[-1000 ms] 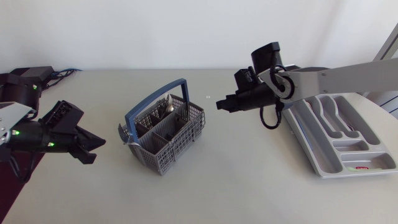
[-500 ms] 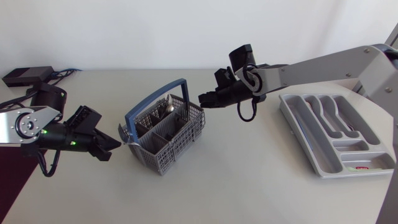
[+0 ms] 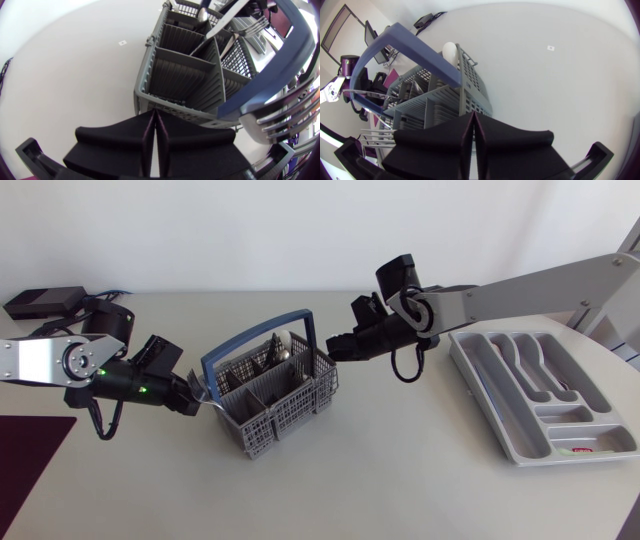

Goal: Sort the cutlery from the basket into the organizer compartments.

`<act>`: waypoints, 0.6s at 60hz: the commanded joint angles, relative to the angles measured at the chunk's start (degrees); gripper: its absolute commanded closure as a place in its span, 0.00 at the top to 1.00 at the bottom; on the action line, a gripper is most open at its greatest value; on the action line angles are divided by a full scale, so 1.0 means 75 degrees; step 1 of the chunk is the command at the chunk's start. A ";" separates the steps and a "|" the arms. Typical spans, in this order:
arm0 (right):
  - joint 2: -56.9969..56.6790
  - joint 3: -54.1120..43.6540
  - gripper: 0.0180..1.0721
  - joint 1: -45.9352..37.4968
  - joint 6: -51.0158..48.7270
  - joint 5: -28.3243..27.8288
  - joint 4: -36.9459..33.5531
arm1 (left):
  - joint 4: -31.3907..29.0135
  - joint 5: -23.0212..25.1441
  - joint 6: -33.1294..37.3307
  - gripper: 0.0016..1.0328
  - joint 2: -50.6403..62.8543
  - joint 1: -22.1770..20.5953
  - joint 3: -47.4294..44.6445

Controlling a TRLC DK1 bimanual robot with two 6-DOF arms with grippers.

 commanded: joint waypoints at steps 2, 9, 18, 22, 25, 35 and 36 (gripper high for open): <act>-0.0318 -0.0478 0.05 0.0231 0.0039 -0.0286 -0.0158 | 0.0211 0.0202 -0.0270 0.03 0.0401 -0.0248 0.0503; -0.0693 -0.0877 0.05 0.0266 0.0051 -0.0286 -0.0158 | 0.0222 0.0202 -0.0328 0.03 0.0788 -0.0342 0.0867; -0.1197 -0.1474 0.05 0.0278 0.0051 -0.0251 -0.0158 | 0.0234 0.0225 -0.0410 0.03 0.1374 -0.0471 0.1429; -0.1408 -0.1720 0.05 0.0243 0.0039 -0.0227 -0.0158 | 0.0234 0.0237 -0.0434 0.03 0.1596 -0.0541 0.1664; -0.1537 -0.1885 0.05 0.0243 0.0027 -0.0204 -0.0147 | 0.0234 0.0237 -0.0445 0.03 0.1749 -0.0588 0.1816; -0.1994 -0.2412 0.05 0.0219 -0.0008 -0.0192 -0.0123 | 0.0234 0.0237 -0.0492 0.03 0.2194 -0.0682 0.2179; -0.2018 -0.2447 0.05 0.0219 -0.0008 -0.0181 -0.0123 | 0.0234 0.0237 -0.0492 0.03 0.2229 -0.0682 0.2191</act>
